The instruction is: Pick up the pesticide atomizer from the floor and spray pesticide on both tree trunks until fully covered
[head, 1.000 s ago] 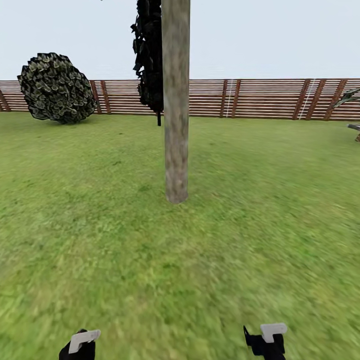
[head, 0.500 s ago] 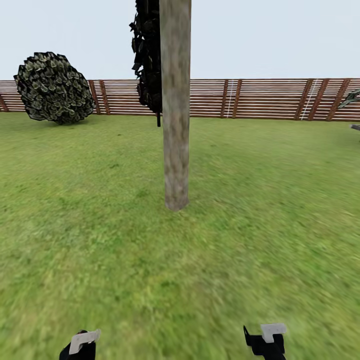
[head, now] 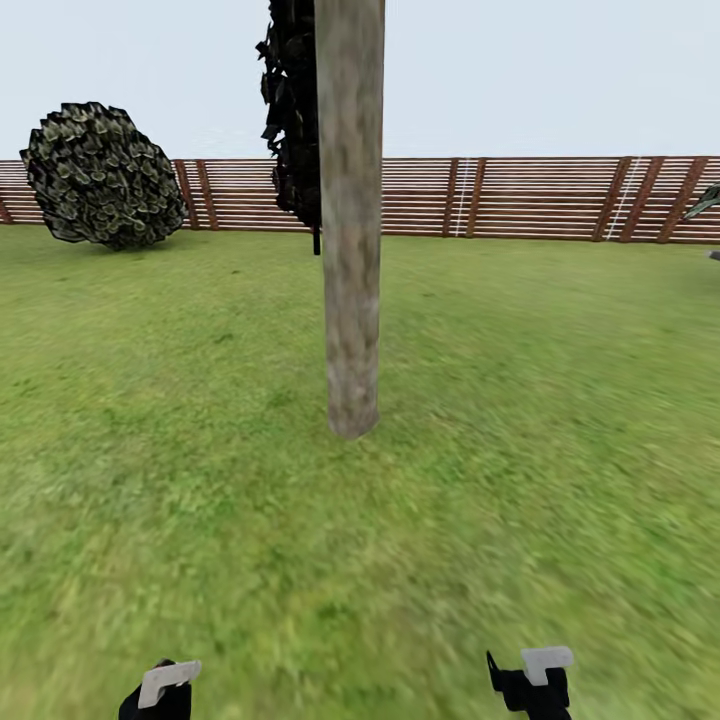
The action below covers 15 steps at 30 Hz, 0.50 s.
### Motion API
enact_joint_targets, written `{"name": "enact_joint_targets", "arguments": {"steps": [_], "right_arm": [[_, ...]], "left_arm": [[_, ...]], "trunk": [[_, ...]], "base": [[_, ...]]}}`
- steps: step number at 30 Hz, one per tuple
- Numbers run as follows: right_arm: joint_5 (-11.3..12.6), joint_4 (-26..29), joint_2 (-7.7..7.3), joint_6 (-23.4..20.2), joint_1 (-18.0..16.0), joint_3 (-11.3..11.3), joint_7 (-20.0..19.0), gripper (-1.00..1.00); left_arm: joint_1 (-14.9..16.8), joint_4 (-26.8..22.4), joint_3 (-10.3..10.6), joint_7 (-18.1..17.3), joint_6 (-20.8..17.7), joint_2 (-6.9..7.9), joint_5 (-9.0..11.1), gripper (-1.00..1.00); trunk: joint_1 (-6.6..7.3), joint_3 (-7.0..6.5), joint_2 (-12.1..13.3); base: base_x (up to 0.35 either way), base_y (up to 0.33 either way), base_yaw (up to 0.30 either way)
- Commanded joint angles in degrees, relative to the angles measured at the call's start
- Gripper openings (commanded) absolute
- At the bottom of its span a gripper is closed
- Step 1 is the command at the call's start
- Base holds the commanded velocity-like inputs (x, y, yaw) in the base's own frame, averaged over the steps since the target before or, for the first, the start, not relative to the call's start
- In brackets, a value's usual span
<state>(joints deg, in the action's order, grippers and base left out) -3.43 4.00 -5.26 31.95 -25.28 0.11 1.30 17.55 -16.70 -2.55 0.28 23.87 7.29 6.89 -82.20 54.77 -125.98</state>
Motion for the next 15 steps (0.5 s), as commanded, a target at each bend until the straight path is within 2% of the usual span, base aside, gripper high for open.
{"name": "enact_joint_targets", "arguments": {"steps": [1, 15], "right_arm": [[-0.4, 0.0, -0.01, 0.1, 0.0, 0.0, 0.1, 1.00], [-0.3, -0.5, -0.14, 0.4, 0.1, 0.0, 0.3, 1.00]], "left_arm": [[0.0, 0.0, 0.1, 0.0, 0.2, 0.00, 0.4, -1.00], [0.0, -0.5, 0.0, -0.4, 0.2, 0.42, 0.5, -1.00]], "trunk": [[-0.02, 0.05, 0.0], [-0.02, 0.05, 0.0]], "base": [[0.339, 0.000, 0.000], [0.339, 0.000, 0.000]]}}
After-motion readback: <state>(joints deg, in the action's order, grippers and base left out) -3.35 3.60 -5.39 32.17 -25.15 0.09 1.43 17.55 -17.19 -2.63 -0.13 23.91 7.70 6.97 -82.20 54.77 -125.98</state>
